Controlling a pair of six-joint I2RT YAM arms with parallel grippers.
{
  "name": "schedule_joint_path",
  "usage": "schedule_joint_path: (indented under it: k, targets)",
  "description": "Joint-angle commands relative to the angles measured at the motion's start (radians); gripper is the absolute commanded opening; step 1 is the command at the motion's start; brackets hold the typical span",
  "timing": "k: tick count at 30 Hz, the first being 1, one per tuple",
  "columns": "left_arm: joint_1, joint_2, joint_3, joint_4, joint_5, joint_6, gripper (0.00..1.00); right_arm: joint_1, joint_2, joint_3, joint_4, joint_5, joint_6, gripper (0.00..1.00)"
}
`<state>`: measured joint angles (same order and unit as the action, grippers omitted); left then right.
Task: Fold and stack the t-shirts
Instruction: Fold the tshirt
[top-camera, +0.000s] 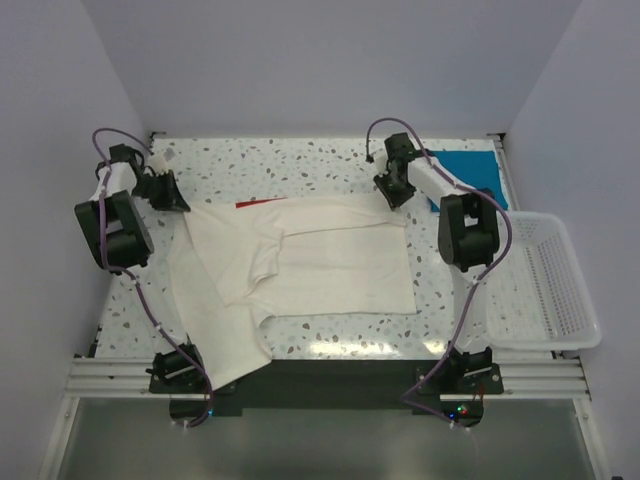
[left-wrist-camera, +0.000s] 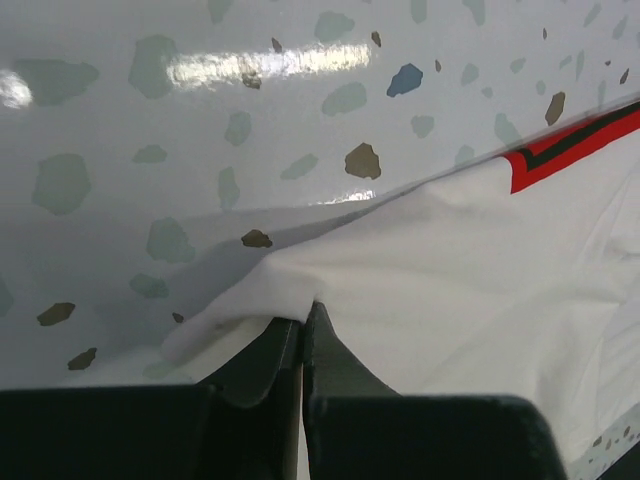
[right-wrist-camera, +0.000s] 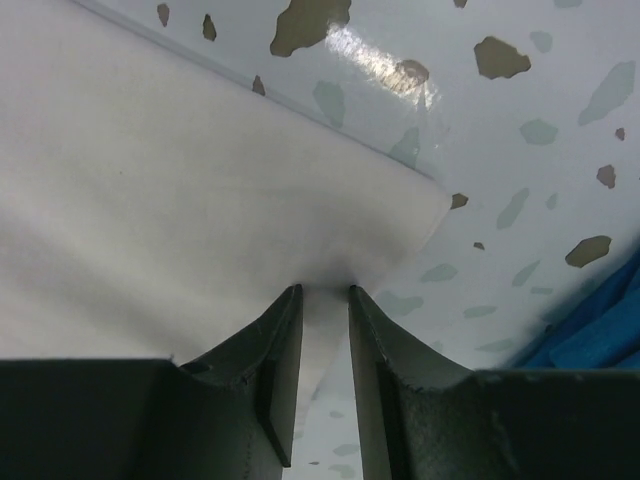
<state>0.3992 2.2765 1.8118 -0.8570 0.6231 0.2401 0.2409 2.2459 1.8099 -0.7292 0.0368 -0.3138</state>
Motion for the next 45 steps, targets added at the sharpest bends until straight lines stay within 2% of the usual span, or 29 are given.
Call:
schedule_joint_path:
  k: [1,12,22,24,26,30,33,40,43,45]
  targets:
    - [0.021,-0.014,0.087,0.059,0.003,-0.036,0.00,-0.002,0.063,0.060,-0.001,0.070,-0.047,0.29]
    - [0.035,0.095,0.208,0.111,-0.025,-0.064,0.00,0.000,0.118,0.115,0.000,0.112,-0.051,0.27]
    - [0.036,0.163,0.244,0.295,-0.014,-0.140,0.03,0.000,0.167,0.204,0.036,0.106,-0.076,0.29]
    - [0.036,0.158,0.241,0.320,0.016,-0.163,0.11,0.000,0.179,0.235,0.036,0.110,-0.091,0.29]
    - [0.036,0.143,0.244,0.354,0.055,-0.176,0.25,0.000,0.187,0.265,0.040,0.114,-0.096,0.29]
    - [0.036,0.060,0.199,0.410,0.064,-0.177,0.36,0.000,0.140,0.266,0.062,0.083,-0.090,0.32]
    - [0.036,-0.001,0.149,0.467,0.043,-0.164,0.36,0.000,0.074,0.236,0.093,0.034,-0.082,0.33]
    - [0.017,0.058,0.251,0.311,0.063,-0.045,0.39,0.003,0.009,0.192,0.097,-0.057,-0.107,0.33]
    - [0.000,0.077,0.265,0.235,0.095,0.002,0.29,0.008,0.030,0.206,0.071,-0.098,-0.108,0.30]
    - [-0.020,0.066,0.232,0.196,0.096,0.049,0.26,0.012,0.052,0.224,0.033,-0.116,-0.119,0.29]
